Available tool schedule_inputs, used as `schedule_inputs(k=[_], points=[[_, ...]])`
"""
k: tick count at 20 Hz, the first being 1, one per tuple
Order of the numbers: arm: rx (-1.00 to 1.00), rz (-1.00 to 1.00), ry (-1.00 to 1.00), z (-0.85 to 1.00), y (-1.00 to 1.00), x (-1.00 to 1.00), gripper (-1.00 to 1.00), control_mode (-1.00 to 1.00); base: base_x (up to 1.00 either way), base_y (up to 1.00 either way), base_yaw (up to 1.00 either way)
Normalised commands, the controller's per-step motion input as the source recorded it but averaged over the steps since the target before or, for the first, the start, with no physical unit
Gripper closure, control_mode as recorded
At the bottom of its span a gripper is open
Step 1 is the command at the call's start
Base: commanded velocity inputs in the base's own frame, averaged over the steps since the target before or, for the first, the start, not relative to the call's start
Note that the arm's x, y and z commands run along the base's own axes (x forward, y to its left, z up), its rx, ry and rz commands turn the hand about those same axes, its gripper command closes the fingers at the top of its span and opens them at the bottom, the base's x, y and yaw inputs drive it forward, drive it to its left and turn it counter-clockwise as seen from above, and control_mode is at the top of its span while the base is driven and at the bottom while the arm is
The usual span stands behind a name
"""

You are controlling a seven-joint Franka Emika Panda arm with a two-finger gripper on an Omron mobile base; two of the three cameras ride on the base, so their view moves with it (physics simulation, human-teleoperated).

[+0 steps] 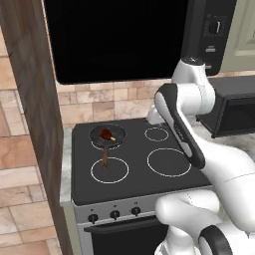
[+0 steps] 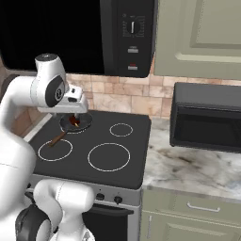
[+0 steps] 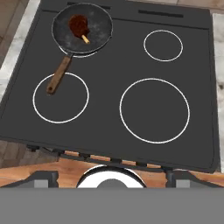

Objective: Pick up the pan with the steak in it and place it on the dining table. Then place the steak on the plate.

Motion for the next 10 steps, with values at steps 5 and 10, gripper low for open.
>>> schedule_inputs(k=[5, 10], points=[[0.01, 0.04, -0.09, -0.13, 0.41, -0.43, -1.00, -1.00, 0.00, 0.00, 0.00], [0.06, 0.00, -0.06, -0.24, 0.43, -0.09, -1.00, -1.00, 0.00, 0.00, 0.00]])
